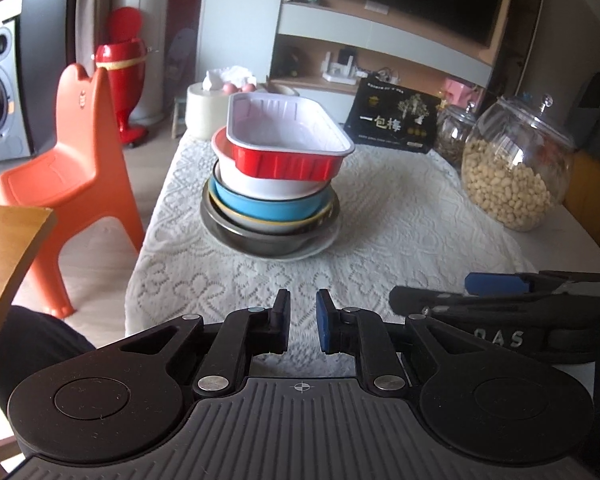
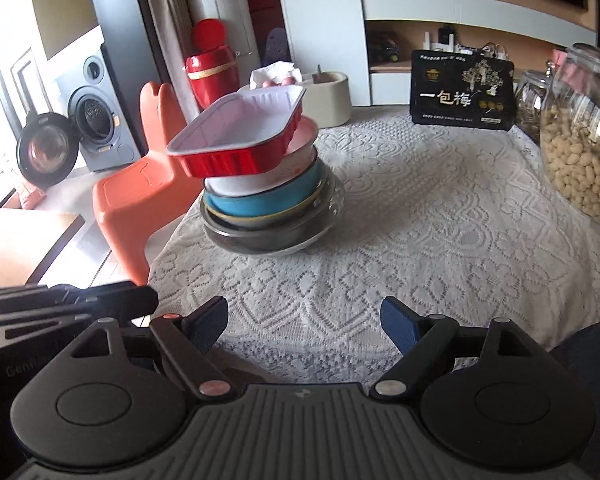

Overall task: Organize plates and bowls
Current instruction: 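Open both tools and pull them back from the stack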

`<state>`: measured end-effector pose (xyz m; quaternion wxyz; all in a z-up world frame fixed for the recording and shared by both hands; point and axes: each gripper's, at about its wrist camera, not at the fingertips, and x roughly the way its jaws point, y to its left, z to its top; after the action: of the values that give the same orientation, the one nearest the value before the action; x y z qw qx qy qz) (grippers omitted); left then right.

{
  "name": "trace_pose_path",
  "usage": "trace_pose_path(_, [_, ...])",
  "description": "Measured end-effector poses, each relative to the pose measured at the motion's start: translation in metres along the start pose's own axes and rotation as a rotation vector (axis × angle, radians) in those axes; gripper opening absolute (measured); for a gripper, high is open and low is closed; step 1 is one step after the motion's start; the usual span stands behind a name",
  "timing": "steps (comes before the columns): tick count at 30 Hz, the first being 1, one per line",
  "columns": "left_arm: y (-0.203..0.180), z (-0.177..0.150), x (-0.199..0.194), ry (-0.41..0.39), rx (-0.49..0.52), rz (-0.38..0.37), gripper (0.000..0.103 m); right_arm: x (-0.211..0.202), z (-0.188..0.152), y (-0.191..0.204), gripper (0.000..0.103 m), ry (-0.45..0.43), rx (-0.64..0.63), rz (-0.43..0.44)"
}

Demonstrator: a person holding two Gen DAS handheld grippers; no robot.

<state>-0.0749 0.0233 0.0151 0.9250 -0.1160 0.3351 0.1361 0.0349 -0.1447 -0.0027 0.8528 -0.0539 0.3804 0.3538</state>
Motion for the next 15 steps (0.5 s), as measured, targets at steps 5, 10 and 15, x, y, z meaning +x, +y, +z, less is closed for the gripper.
trace_pose_path(5, [-0.0007, -0.0011, 0.0002, 0.004, 0.001, 0.011, 0.017, 0.0012, -0.0003, 0.0001, 0.084, 0.001, 0.003, 0.006])
trace_pose_path(10, [-0.0010, -0.0017, -0.0001, 0.004, 0.003, 0.013, 0.017, 0.0025, -0.0008, 0.0001, 0.084, 0.010, 0.007, 0.011])
trace_pose_path(15, [0.0005, -0.0016, -0.0006, 0.004, 0.000, 0.013, 0.017, 0.0024, -0.0009, 0.0021, 0.084, 0.012, 0.003, 0.011])
